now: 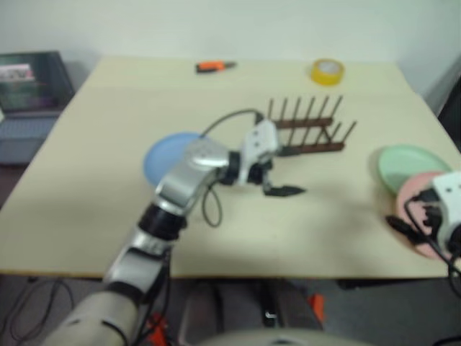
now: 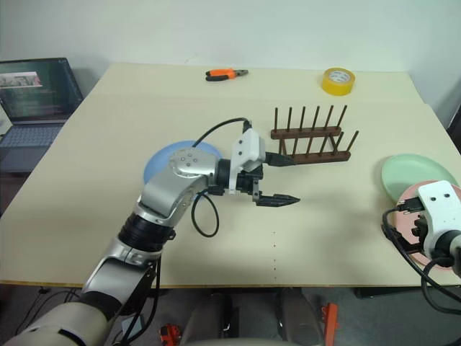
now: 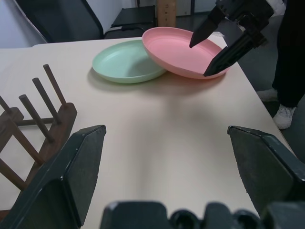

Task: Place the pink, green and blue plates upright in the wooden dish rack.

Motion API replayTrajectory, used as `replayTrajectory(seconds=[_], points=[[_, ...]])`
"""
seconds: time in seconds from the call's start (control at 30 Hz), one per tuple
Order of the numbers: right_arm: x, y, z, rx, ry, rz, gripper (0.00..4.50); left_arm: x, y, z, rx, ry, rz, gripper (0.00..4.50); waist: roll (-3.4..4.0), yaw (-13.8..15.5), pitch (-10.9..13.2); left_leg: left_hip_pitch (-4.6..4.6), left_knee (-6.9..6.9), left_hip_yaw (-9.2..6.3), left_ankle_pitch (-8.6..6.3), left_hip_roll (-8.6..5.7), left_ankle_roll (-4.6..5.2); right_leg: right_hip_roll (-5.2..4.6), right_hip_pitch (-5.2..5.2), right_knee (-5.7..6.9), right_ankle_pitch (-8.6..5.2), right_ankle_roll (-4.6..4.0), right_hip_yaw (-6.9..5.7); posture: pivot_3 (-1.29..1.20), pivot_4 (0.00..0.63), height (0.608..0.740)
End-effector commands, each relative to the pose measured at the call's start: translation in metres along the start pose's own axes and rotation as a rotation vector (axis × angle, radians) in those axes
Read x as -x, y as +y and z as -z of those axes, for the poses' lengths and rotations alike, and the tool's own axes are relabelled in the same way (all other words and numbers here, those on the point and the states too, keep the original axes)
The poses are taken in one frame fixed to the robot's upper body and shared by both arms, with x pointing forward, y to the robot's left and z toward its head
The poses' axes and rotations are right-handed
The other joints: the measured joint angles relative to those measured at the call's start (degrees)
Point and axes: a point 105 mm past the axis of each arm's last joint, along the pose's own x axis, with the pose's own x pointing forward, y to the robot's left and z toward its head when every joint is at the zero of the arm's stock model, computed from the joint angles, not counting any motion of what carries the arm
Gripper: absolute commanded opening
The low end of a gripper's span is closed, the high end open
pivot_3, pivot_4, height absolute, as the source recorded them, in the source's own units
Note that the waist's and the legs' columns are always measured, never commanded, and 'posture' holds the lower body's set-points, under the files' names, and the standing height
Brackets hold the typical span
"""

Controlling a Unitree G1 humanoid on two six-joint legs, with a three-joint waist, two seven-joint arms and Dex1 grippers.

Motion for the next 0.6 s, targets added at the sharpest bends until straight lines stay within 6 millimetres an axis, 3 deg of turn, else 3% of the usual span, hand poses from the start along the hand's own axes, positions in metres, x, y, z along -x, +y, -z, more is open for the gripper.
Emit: replayTrajectory(seconds=[0.03, 0.33, 0.43, 0.6], points=[[-0.006, 0.000, 0.003, -0.006, 0.019, 0.021, 4.47, 0.000, 0.001, -0.010, -0.046, -0.017, -0.007, 4.50, 0.00, -0.02, 0.00, 0.00, -0.01, 0.00, 0.00, 0.01, 0.00, 0.00, 0.00, 0.00, 0.00, 0.00, 0.00, 0.00, 0.150, 0.740], [-0.028, -0.006, 0.018, 0.018, 0.069, 0.057, 4.47, 0.003, 0.001, -0.010, -0.042, -0.008, -0.035, 4.50, 0.00, -0.10, 0.00, -0.04, -0.03, 0.01, 0.00, 0.00, 0.01, 0.00, -0.02, -0.04, -0.01, -0.01, 0.02, 0.00, 0.150, 0.740], [-0.031, -0.006, 0.018, 0.024, 0.066, 0.062, 3.88, 0.003, 0.001, -0.009, -0.045, -0.002, -0.043, 4.50, 0.00, -0.10, 0.00, -0.04, -0.03, -0.02, 0.00, 0.01, 0.01, 0.02, -0.02, -0.04, -0.01, -0.01, 0.00, 0.00, 0.150, 0.740], [-0.036, -0.005, 0.018, 0.038, 0.065, 0.065, 2.20, 0.003, 0.002, -0.012, -0.039, -0.014, -0.050, 4.50, 0.00, -0.08, 0.00, -0.04, -0.03, -0.02, 0.00, 0.01, 0.00, 0.02, -0.02, -0.05, -0.01, -0.01, 0.00, 0.00, 0.150, 0.740]])
